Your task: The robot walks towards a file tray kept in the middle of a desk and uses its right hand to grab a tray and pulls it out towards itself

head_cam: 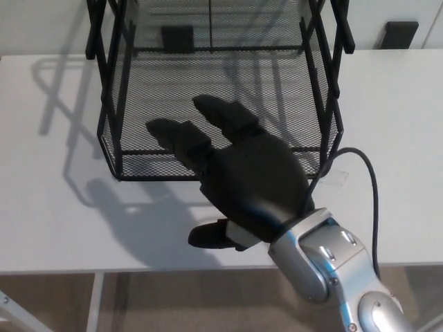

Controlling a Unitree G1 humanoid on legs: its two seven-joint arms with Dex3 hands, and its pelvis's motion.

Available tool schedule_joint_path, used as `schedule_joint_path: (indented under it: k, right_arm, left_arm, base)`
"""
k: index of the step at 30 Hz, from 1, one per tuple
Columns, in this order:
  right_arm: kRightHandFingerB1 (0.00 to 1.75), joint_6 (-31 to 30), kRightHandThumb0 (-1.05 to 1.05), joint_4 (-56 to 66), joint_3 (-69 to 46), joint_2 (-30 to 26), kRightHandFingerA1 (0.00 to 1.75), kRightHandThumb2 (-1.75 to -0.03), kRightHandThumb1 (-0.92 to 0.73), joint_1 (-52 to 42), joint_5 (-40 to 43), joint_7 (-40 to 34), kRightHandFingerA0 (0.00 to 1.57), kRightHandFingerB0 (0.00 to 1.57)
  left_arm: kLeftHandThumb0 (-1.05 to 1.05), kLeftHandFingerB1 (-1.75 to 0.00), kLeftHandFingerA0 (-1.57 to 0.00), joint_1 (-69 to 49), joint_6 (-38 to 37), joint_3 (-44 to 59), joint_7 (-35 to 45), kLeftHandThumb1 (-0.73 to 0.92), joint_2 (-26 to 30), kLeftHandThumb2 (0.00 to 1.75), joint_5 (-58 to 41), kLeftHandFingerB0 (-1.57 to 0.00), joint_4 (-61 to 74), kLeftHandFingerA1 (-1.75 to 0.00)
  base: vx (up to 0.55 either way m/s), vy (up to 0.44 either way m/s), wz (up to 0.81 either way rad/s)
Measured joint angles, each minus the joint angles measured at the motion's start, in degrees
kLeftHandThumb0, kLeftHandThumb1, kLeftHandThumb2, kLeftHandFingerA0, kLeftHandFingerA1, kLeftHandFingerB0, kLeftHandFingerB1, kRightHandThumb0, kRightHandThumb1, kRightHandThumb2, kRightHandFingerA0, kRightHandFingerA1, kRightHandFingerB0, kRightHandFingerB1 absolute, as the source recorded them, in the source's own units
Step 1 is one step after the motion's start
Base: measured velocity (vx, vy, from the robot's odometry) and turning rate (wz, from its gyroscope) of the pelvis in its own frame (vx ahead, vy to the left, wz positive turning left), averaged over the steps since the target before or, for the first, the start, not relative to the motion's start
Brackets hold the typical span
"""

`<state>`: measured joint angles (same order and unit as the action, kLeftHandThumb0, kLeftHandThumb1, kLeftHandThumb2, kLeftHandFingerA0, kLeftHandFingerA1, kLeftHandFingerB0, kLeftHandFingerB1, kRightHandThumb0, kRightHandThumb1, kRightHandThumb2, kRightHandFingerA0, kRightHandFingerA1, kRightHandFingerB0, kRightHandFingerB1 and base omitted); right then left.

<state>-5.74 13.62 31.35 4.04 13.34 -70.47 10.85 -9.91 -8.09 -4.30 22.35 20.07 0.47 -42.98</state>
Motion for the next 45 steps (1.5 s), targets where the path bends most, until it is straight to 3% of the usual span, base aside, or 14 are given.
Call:
schedule_joint_path:
  k: [1,11,13,14,15,18,22,25,27,32,34,36,37,45]
  right_arm:
    - [0.33,-0.3,-0.81,-0.3,0.2,-0.1,0.38,-0.55,-0.46,0.2,-0.7,0.0,0.0,0.1]
    - [0.32,-4.5,-0.76,-4.7,3.0,-1.2,0.4,-0.53,-0.44,1.0,-9.4,-0.3,0.0,0.11]
    - [0.37,-5.3,-0.59,-5.6,3.5,-1.6,0.28,-0.81,-0.35,1.0,-11.0,-0.6,0.01,0.06]
    - [0.32,-5.8,-0.74,-6.2,3.7,-1.8,0.34,-0.54,-0.44,1.0,-12.0,-0.8,0.0,0.09]
    - [0.37,-6.3,-0.6,-6.7,4.0,-2.0,0.27,-0.81,-0.35,1.0,-13.0,-1.0,0.0,0.07]
    - [0.32,-7.5,-0.67,-7.4,4.6,-2.3,0.2,-0.82,-0.39,1.0,-15.3,-1.4,0.0,0.02]
    - [0.32,-9.5,-0.77,-8.5,5.5,-2.5,0.33,-0.55,-0.45,1.0,-18.6,-2.1,0.0,0.08]
    - [0.32,-10.9,-0.61,-9.0,6.0,-2.7,0.21,-0.81,-0.34,1.0,-20.9,-2.6,0.0,0.01]
    - [0.32,-12.0,-0.79,-9.1,6.2,-2.7,0.33,-0.54,-0.43,1.0,-22.3,-2.7,0.0,0.08]
    - [0.36,-13.3,-0.57,-9.2,6.4,-2.7,0.28,-0.81,-0.32,1.0,-24.1,-3.2,0.0,0.06]
    - [0.32,-13.6,-0.79,-9.2,6.4,-2.7,0.34,-0.54,-0.44,1.0,-24.3,-3.3,0.0,0.07]
    - [0.35,-13.8,-0.59,-9.2,6.3,-2.7,0.25,-0.82,-0.34,1.0,-24.3,-3.3,0.01,0.06]
    - [0.31,-13.9,-0.8,-9.2,6.3,-2.7,0.37,-0.56,-0.44,1.0,-24.3,-3.3,0.0,0.1]
    - [0.29,-14.3,-0.8,-9.5,5.7,-1.9,0.37,-0.54,-0.46,1.0,-23.6,-2.6,0.01,0.1]
  left_arm:
    - [-0.47,-0.61,-0.62,0.0,0.0,-0.1,0.0,0.21,0.0,0.7,0.1,-0.47,0.0,-0.67]
    - [-0.44,-0.59,-0.64,0.0,0.0,-1.6,0.0,0.21,0.9,0.68,1.4,-0.48,0.4,-0.67]
    - [-0.44,-0.53,-0.69,0.0,0.0,-1.9,0.0,0.3,1.2,0.51,1.7,-0.51,0.6,-0.61]
    - [-0.45,-0.6,-0.65,0.0,0.0,-2.1,0.0,0.22,1.5,0.69,2.0,-0.48,0.7,-0.67]
    - [-0.44,-0.6,-0.65,0.0,0.0,-2.3,0.0,0.22,1.9,0.69,2.2,-0.48,0.8,-0.68]
    - [-0.44,-0.6,-0.65,0.1,0.0,-2.6,0.0,0.22,2.7,0.69,2.9,-0.48,1.1,-0.68]
    - [-0.45,-0.59,-0.65,0.0,0.0,-3.2,0.0,0.23,3.4,0.69,3.9,-0.47,2.0,-0.67]
    - [-0.44,-0.58,-0.66,-0.1,0.0,-3.7,0.0,0.22,4.3,0.68,4.5,-0.48,2.4,-0.67]
    - [-0.45,-0.59,-0.66,-0.1,0.0,-3.8,0.0,0.22,4.7,0.68,5.0,-0.48,2.5,-0.67]
    - [-0.43,-0.51,-0.72,-0.1,-0.1,-4.0,0.0,0.3,4.9,0.5,5.5,-0.52,2.6,-0.59]
    - [-0.45,-0.58,-0.67,-0.1,-0.1,-4.2,0.0,0.22,4.9,0.68,5.9,-0.48,2.6,-0.65]
    - [-0.45,-0.59,-0.67,-0.1,-0.1,-4.2,0.0,0.21,4.9,0.68,6.1,-0.49,2.6,-0.67]
    - [-0.44,-0.59,-0.67,-0.1,-0.1,-4.2,0.0,0.21,4.9,0.68,6.2,-0.49,2.5,-0.67]
    - [-0.4,-0.5,-0.72,-0.1,-0.1,-4.2,0.0,0.29,4.9,0.5,6.2,-0.52,2.8,-0.58]
  base:
    - [0.0,0.0,0.0]
    - [0.0,0.0,0.0]
    - [0.0,0.0,0.0]
    - [0.0,0.0,0.0]
    - [0.0,0.0,0.0]
    - [0.0,0.0,0.0]
    - [0.0,0.0,0.0]
    - [0.0,0.0,0.0]
    - [0.0,0.0,0.0]
    - [0.0,0.0,0.0]
    - [0.0,0.0,0.0]
    - [0.0,0.0,0.0]
    - [0.0,0.0,0.0]
    - [0.0,0.0,0.0]
